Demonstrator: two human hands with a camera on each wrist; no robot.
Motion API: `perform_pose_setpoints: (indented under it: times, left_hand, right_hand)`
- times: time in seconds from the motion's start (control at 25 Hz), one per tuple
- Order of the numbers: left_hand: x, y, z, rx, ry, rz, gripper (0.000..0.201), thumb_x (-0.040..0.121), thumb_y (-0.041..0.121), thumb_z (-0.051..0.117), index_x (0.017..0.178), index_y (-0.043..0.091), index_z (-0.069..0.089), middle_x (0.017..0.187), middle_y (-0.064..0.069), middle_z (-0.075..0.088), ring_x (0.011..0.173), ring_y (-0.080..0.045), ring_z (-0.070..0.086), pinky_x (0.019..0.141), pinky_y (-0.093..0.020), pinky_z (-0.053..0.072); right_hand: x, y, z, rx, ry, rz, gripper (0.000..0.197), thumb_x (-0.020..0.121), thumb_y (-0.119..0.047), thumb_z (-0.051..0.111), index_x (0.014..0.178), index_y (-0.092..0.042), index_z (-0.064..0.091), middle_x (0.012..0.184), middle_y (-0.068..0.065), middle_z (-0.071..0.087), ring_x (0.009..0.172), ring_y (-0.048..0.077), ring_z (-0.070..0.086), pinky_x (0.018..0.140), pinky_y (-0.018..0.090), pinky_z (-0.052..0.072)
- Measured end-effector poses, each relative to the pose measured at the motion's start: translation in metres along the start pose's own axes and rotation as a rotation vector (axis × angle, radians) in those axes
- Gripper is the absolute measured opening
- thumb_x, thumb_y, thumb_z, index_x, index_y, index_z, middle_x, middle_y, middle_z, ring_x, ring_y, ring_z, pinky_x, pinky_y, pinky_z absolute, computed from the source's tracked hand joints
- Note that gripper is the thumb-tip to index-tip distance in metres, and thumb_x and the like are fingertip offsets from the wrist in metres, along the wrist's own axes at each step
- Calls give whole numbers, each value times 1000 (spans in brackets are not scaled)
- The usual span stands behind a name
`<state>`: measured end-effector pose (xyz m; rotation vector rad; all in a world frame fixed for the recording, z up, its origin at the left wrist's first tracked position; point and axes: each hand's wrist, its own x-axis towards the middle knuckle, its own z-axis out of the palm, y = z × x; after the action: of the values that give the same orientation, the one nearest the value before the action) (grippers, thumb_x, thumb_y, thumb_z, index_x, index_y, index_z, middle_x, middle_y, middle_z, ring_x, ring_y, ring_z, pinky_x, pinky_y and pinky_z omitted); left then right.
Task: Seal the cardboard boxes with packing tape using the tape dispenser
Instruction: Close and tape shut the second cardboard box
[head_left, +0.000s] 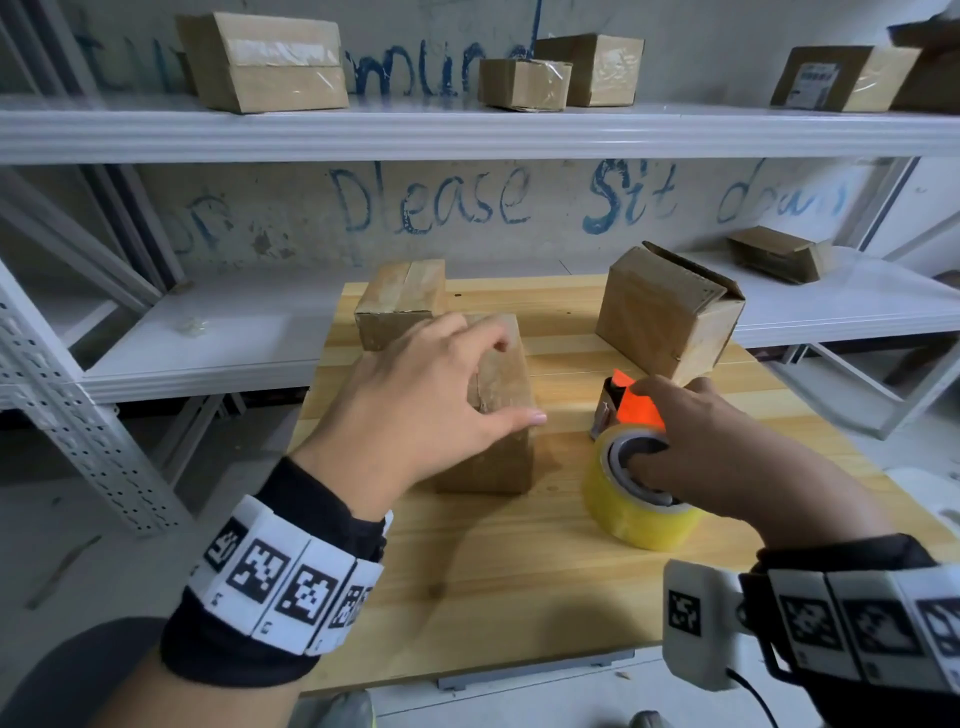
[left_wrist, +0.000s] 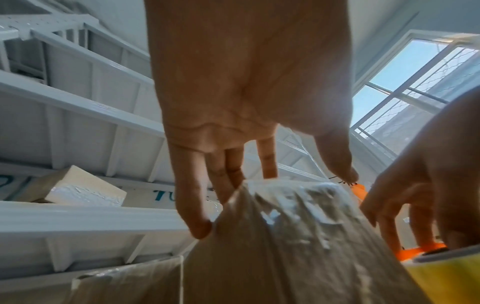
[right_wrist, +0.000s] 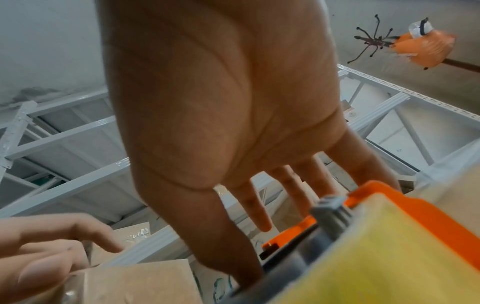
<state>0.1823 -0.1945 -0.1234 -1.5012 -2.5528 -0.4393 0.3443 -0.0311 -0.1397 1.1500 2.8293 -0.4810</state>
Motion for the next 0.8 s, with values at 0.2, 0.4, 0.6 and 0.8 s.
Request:
perform_pose_setpoints:
  times: [0.2,0.4,0.6,0.8]
  left_hand:
    - [-2,3,7,-68,-104,16,45,89,47,59,132,37,53,111,14,35,116,-8,40,84,-34,49]
    - [-2,-15,9,-134,-143,66,81,76,-19,50,126,45,47,116,23,34,95,-9,54,63,-40,52]
    - [1,-20,13,-30,-85,126,74,87,-5,51,144,43,48,117,19,35,114,-6,35,84,-24,43]
    - [-3,-17,8,-222,-192,70,64,86,65,53,144,40,45,127,28,31,124,4,37,99,-34,46]
  right_hand:
    - [4,5,5,18,-10,49,50,89,-17,57,132,-16,32,93,6,53,72,21,60,55,30,50]
    - [11,13,8,14,12,131,23,84,-18,62,95,-5,47,82,9,58,60,18,55,47,26,40]
    - [12,17,6,64,44,173,14,88,-11,56,79,-7,47,81,12,57,60,22,55,48,29,42]
    - [11,22,7,139,144,69,7,98,-9,45,96,-7,39,80,11,53,64,20,53,48,30,34]
